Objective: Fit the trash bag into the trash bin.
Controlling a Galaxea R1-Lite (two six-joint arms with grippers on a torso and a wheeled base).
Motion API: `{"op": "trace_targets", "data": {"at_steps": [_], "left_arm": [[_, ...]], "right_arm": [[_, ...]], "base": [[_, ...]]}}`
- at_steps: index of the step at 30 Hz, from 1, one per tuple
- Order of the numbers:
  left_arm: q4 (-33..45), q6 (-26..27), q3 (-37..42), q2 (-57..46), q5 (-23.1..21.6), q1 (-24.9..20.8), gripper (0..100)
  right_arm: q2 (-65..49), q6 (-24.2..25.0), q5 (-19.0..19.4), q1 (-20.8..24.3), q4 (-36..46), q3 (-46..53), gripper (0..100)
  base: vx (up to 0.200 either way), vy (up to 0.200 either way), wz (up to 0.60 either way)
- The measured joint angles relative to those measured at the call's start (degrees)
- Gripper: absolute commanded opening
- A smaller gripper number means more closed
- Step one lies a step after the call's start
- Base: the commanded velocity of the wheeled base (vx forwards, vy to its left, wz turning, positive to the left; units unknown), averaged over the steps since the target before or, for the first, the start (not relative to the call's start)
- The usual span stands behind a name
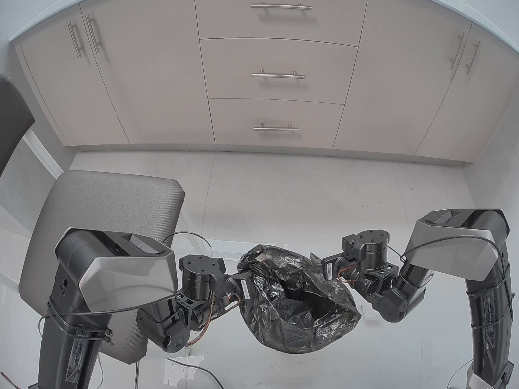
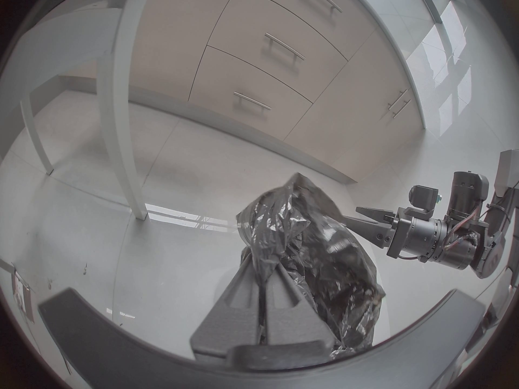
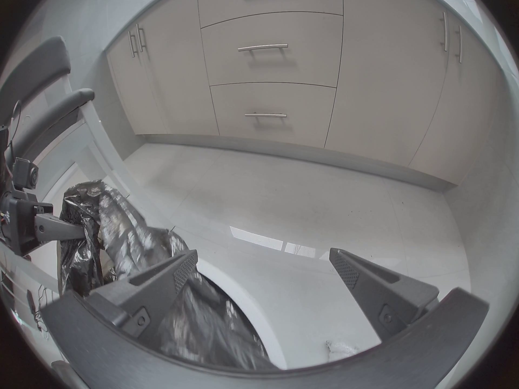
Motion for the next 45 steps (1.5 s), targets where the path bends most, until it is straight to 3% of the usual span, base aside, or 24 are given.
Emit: {"op": "trace_targets", "data": {"at_steps": [12,19,23,33,45], "left_arm": [[0.3,2.0,2.9,0.1,0.1,-1.5,0],[0.4,2.2,3.4,0.2,0.0,-2.1,0],[0.4,2.2,3.3,0.3,0.0,-2.4,0],[0.5,2.2,3.0,0.3,-0.1,-2.4,0],[0.4,2.2,3.1,0.1,-0.1,-2.4,0]], "right_arm": [[-0.8,-0.2,0.6,0.5,-1.5,2.6,100],[-3.8,-0.4,7.0,1.8,-1.5,7.7,100],[-4.8,-1.7,8.4,2.7,-1.1,9.8,100],[-3.1,-3.1,8.4,2.6,-0.9,10.0,100],[1.5,-3.5,7.7,-0.6,-0.9,6.0,100]], "base": [[0.000,0.000,0.00],[0.000,0.000,0.00],[0.000,0.000,0.00],[0.000,0.000,0.00],[0.000,0.000,0.00]]}}
